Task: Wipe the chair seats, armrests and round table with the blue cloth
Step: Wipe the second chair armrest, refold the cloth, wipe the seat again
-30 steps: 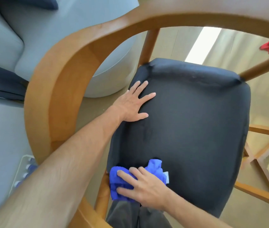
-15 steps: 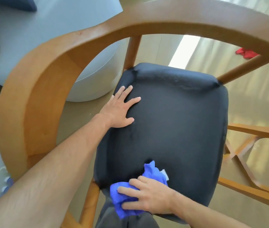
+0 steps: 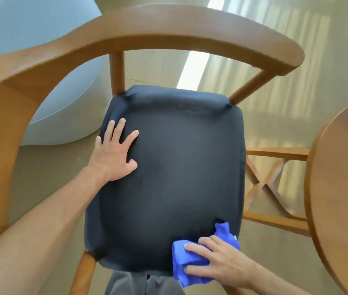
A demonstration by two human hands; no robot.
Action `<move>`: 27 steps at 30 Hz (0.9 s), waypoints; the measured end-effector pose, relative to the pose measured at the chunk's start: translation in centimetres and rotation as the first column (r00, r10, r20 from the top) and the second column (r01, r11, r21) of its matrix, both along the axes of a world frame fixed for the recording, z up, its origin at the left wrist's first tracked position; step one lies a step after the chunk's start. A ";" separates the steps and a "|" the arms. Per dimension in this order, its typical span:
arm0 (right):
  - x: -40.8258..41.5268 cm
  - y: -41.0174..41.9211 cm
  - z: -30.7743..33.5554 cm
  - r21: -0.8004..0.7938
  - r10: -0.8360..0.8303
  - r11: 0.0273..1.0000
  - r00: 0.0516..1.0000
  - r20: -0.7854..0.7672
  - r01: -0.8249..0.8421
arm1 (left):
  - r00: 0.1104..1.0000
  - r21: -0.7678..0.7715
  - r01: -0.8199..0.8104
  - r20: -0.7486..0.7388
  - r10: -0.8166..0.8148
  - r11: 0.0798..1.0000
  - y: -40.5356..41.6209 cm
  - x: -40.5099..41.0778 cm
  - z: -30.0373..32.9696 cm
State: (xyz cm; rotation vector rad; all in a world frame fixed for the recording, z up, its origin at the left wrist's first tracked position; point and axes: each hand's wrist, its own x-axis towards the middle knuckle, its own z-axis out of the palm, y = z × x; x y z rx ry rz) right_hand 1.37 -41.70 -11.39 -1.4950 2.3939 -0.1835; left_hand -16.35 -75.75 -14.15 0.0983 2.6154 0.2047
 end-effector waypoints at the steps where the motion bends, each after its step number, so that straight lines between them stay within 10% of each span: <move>1: -1.6 0.9 -0.2 -0.021 -0.022 1.000 1.000 0.008 0.022 | 1.000 -0.016 0.000 -0.020 -0.001 1.000 0.2 0.2 -0.1; 4: -8.2 3.0 -1.2 -0.165 -0.447 0.882 0.894 -0.004 0.441 | 0.998 -0.062 -0.017 -0.069 0.012 0.998 1.1 0.4 -0.5; 7: -14.5 4.8 -2.1 -0.208 -0.820 0.552 0.570 0.037 0.807 | 0.992 -0.113 -0.029 -0.123 0.015 0.993 2.8 0.9 -0.6; 15: -15.1 3.0 -2.9 -0.227 -0.978 0.001 0.049 0.205 0.974 | 0.966 -0.093 0.149 -0.198 -0.165 0.984 8.5 4.3 -1.1; 21: -4.8 0.8 -1.1 -0.138 -0.491 0.864 0.871 -0.019 0.484 | 0.980 -0.125 0.141 -0.121 -0.156 0.982 9.0 4.5 -1.3; 24: -11.7 1.0 -0.8 -0.187 -0.602 0.791 0.796 -0.066 0.583 | 0.980 -0.126 0.134 -0.134 -0.151 0.983 8.9 4.8 -1.4; 27: -21.9 -0.4 -1.2 -0.135 -0.924 0.383 0.376 -0.072 0.914 | 0.975 -0.135 0.133 -0.158 -0.154 0.982 9.1 4.6 -1.7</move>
